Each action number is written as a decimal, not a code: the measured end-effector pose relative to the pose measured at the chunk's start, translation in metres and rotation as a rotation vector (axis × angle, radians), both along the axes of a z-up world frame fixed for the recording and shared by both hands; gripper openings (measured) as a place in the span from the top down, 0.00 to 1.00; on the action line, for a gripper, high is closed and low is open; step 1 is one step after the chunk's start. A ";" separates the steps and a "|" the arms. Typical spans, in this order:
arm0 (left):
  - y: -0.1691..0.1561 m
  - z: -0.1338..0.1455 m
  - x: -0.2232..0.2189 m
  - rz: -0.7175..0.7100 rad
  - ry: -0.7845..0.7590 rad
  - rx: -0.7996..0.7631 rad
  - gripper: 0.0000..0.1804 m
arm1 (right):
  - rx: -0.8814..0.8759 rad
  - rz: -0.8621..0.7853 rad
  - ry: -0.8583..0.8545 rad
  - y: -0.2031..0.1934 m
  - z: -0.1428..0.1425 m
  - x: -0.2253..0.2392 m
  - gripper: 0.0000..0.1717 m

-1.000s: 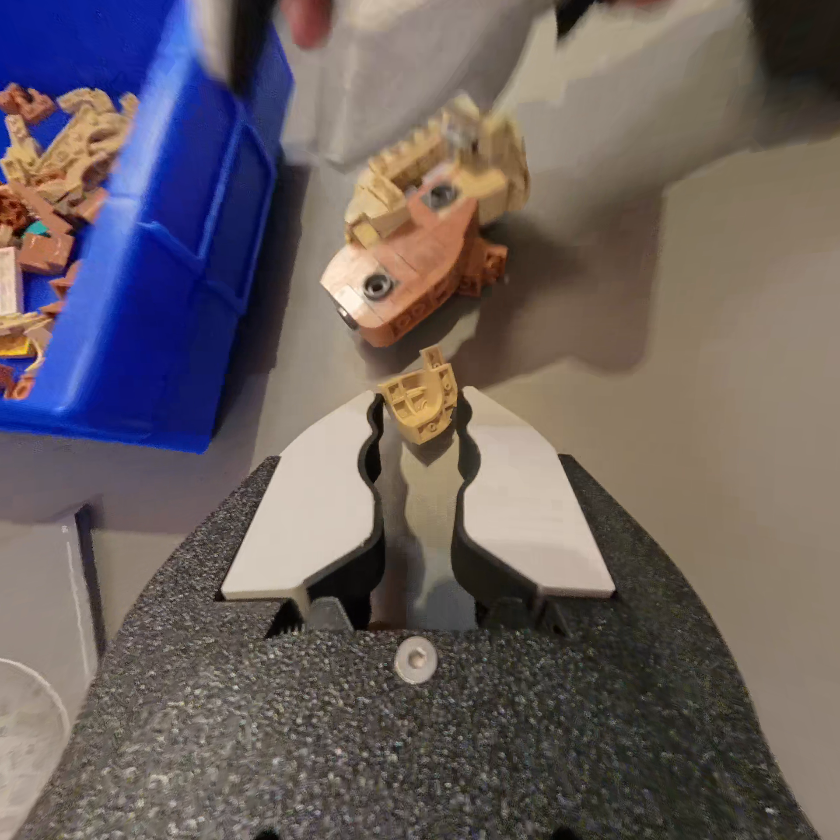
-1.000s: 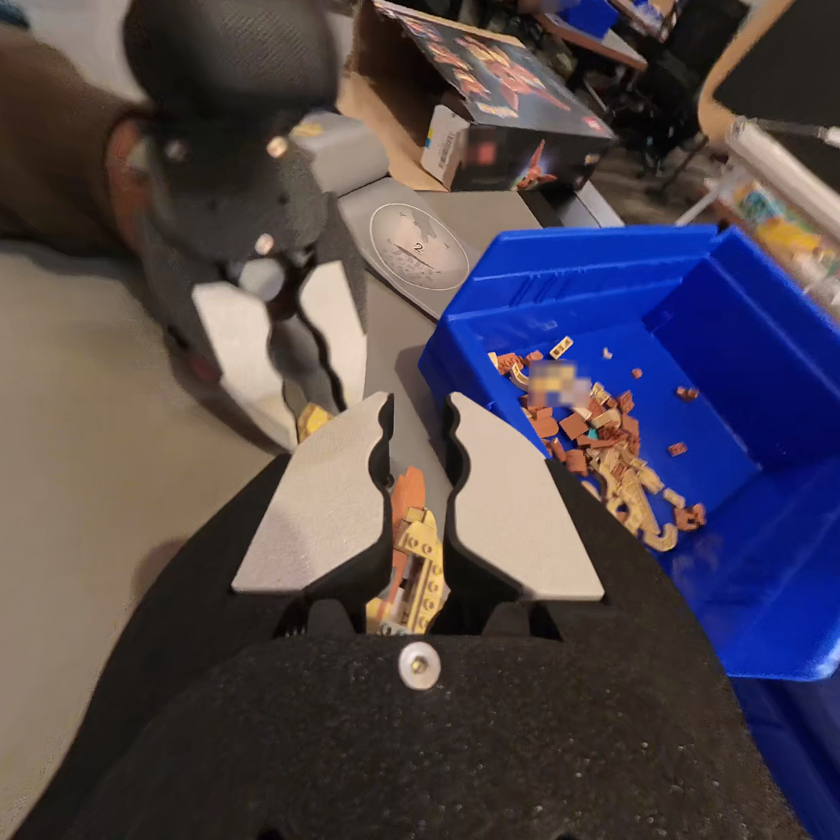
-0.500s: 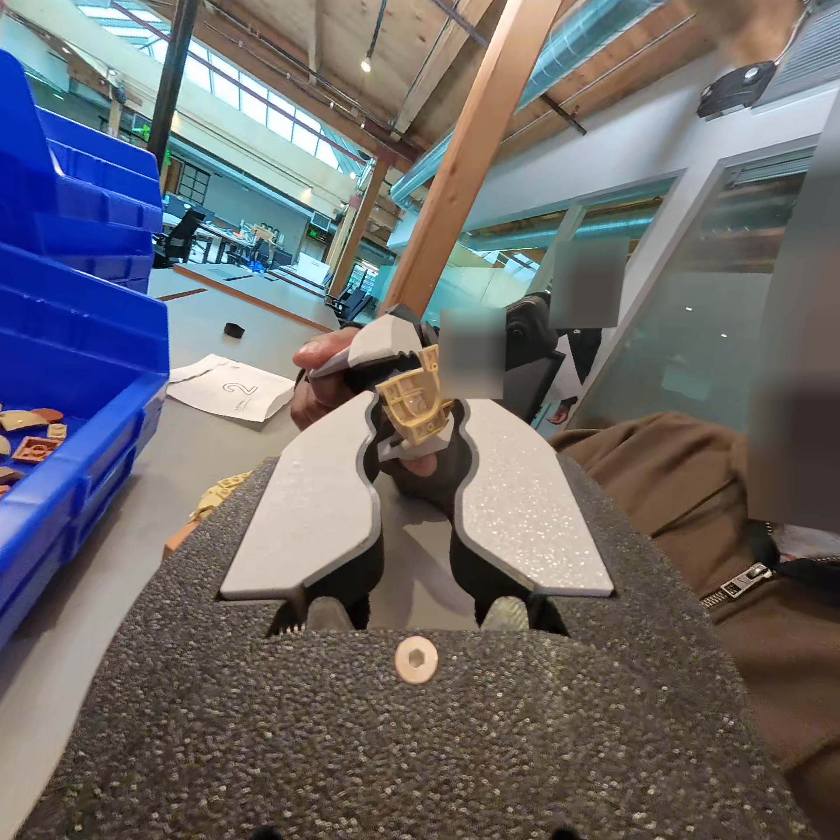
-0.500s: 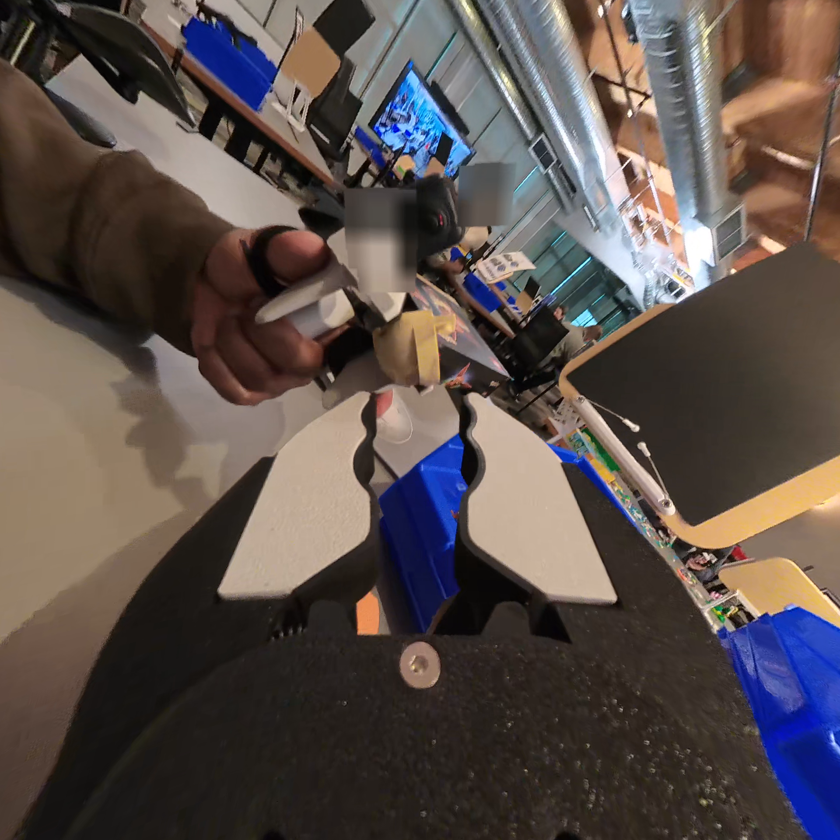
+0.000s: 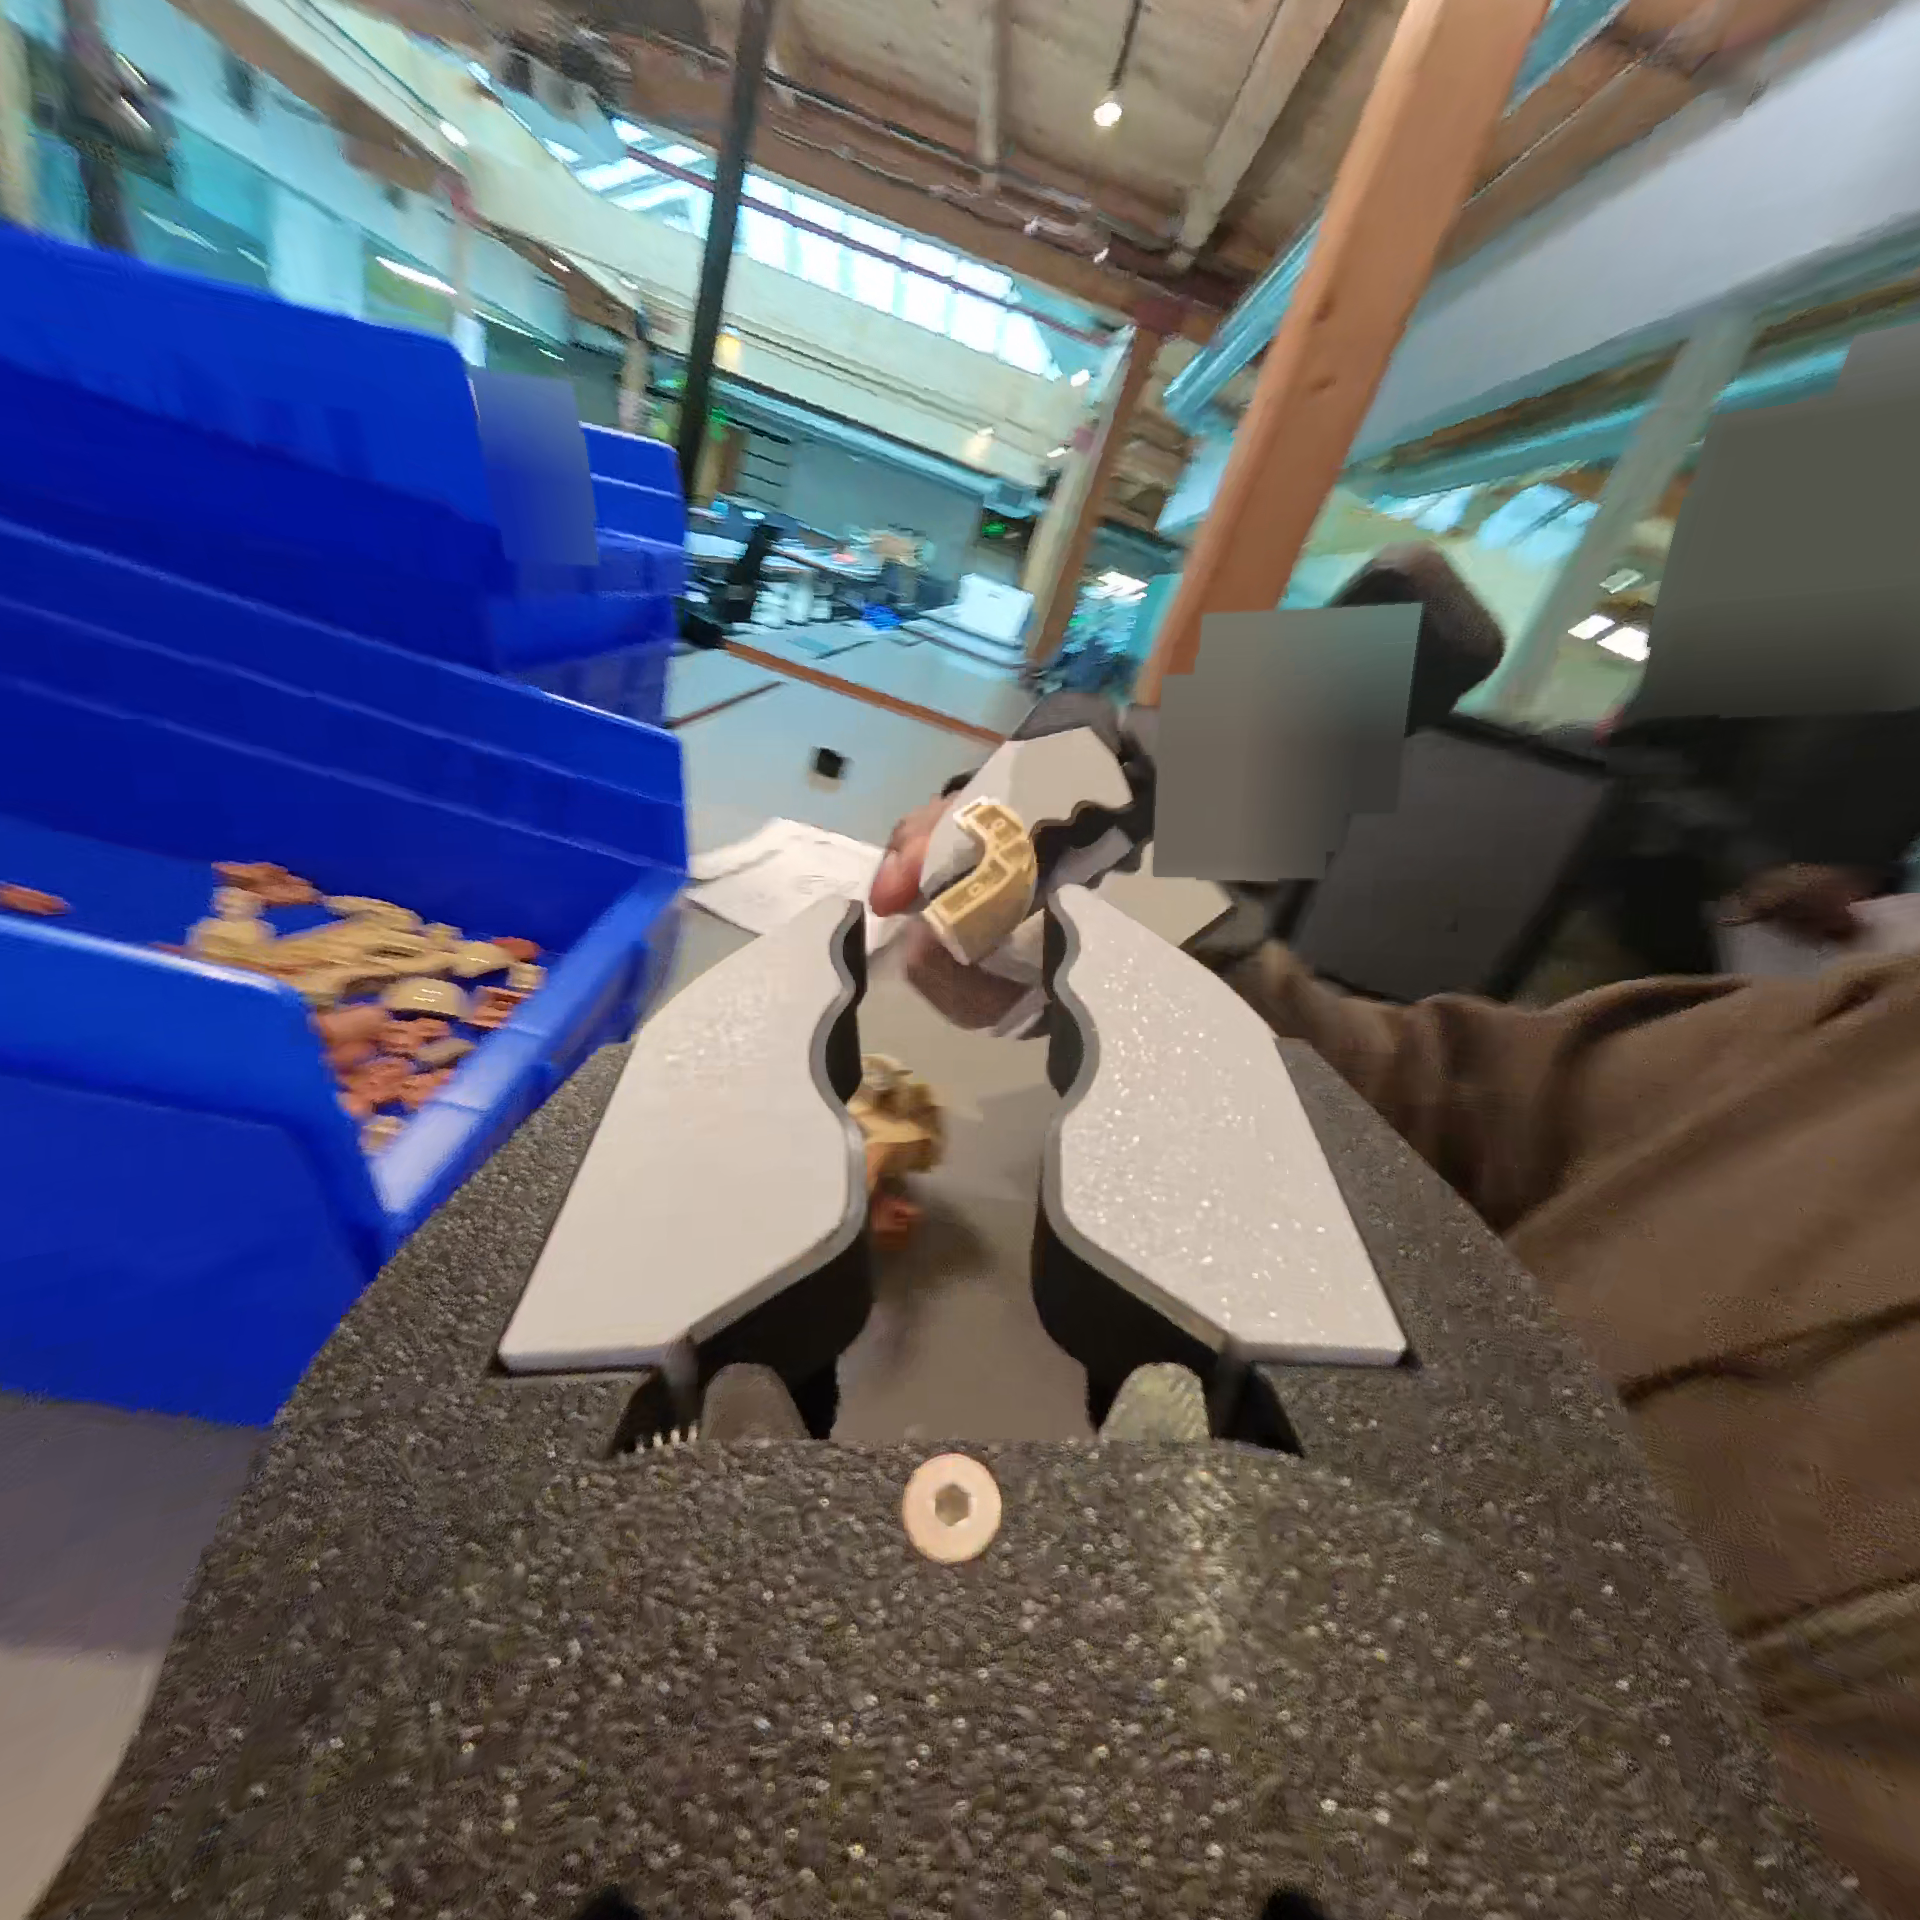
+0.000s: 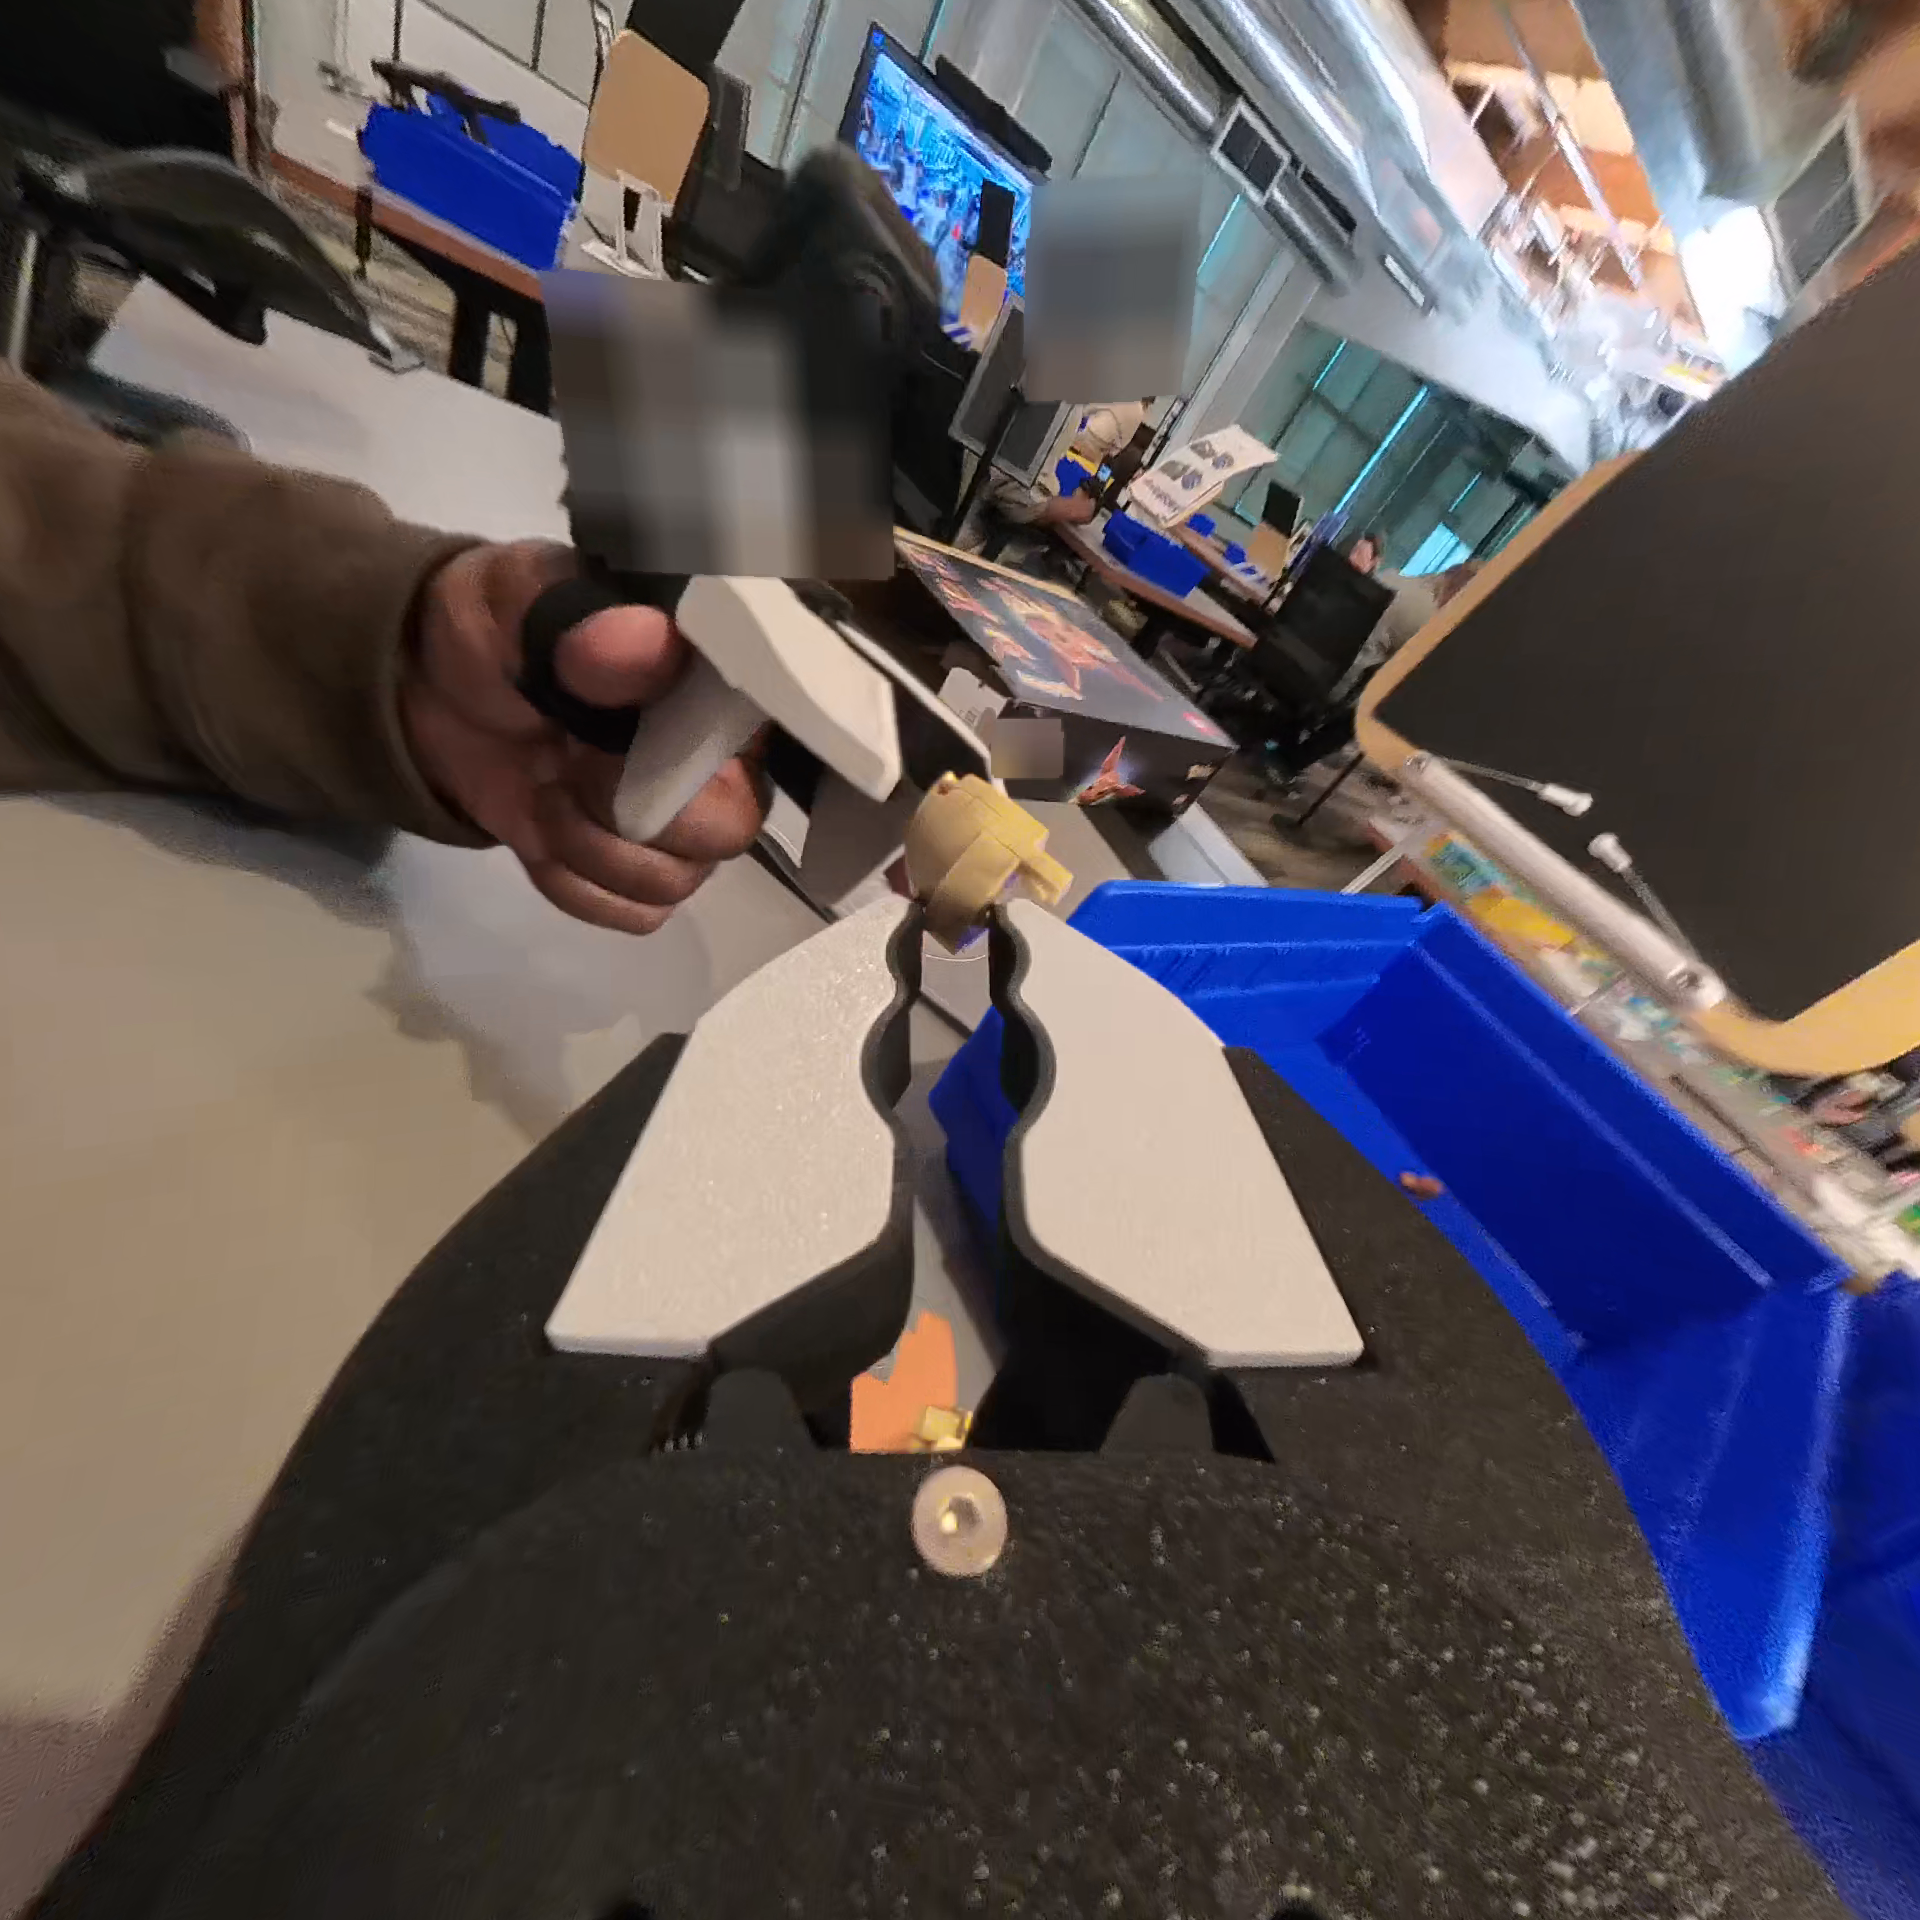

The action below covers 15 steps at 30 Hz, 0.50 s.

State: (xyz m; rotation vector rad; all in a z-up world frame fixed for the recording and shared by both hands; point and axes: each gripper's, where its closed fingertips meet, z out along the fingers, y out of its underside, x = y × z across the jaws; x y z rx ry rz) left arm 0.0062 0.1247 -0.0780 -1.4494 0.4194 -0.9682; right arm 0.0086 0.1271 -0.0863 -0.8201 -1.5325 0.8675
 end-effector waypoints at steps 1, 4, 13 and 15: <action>0.001 -0.001 -0.002 0.039 0.066 0.029 0.82 | -0.043 0.000 -0.007 0.001 0.001 0.000 0.93; 0.002 -0.009 0.002 0.089 0.207 0.071 0.82 | -0.131 -0.011 -0.044 0.004 -0.001 -0.002 0.93; 0.001 -0.021 0.010 0.090 0.360 0.120 0.90 | -0.164 0.054 -0.174 -0.008 -0.021 -0.003 0.93; 0.000 -0.021 0.010 0.074 0.356 0.108 0.91 | -0.171 0.058 -0.173 -0.009 -0.021 -0.003 0.93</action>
